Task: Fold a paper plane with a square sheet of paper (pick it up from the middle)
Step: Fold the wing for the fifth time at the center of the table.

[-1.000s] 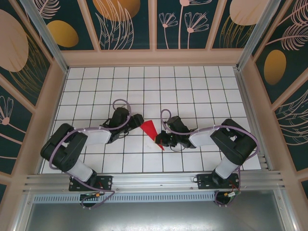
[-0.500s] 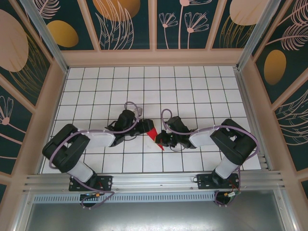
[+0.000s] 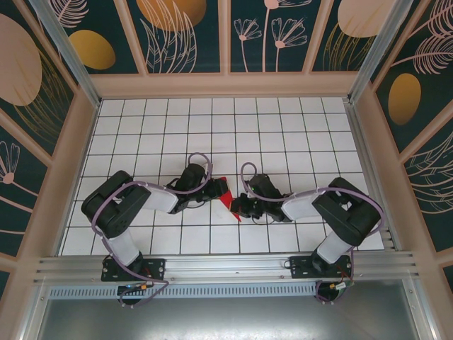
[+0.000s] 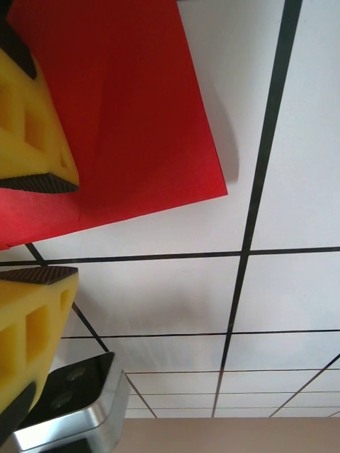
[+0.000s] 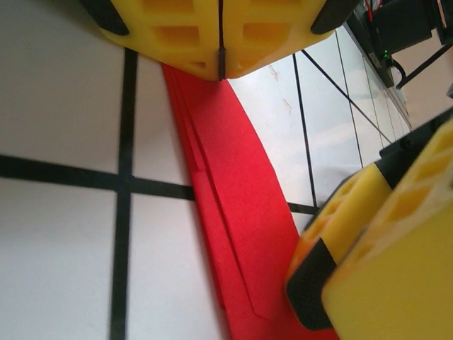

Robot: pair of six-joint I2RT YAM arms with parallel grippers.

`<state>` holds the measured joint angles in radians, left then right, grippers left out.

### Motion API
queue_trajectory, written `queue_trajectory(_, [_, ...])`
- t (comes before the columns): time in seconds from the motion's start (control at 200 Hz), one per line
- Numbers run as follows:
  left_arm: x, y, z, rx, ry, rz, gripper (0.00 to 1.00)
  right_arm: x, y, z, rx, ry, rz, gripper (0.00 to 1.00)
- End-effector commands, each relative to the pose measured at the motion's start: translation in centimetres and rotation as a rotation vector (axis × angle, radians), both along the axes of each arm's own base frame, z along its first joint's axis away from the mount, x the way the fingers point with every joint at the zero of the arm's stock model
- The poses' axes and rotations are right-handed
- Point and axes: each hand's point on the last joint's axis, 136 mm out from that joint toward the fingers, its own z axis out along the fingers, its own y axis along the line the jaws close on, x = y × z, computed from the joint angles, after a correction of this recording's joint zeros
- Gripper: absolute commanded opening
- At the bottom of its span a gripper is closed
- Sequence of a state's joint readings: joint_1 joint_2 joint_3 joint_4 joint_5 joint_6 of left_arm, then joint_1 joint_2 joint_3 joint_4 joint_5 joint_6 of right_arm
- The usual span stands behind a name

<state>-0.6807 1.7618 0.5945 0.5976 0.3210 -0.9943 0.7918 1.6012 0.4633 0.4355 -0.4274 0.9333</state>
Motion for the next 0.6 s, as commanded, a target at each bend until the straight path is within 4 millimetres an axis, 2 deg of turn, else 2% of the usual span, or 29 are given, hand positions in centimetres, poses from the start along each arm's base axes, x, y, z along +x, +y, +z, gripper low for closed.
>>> queue_trajectory(0.0, [-1.4, 3.4, -5.9, 0.156, 0.125, 0.087, 0.33, -3.1, -2.9, -3.0, -0.112, 0.081, 0.032, 0.09])
queue_trajectory(0.14, [-1.7, 4.0, -6.7, 0.169, 0.148, 0.104, 0.31, -4.7, -4.0, -3.3, -0.123, 0.092, 0.059, 0.09])
queue_trajectory(0.365, [-1.4, 4.0, -6.3, 0.182, 0.143, 0.104, 0.31, -7.4, -5.8, -4.3, -0.193, 0.12, 0.128, 0.1])
queue_trajectory(0.48, [-1.2, 3.6, -5.9, 0.174, 0.134, 0.088, 0.31, -7.3, -6.4, -4.1, -0.235, 0.103, 0.128, 0.09])
queue_trajectory(0.595, [-1.0, 3.2, -5.4, 0.16, 0.122, 0.073, 0.31, -6.2, -6.2, -2.4, -0.249, 0.047, 0.125, 0.09])
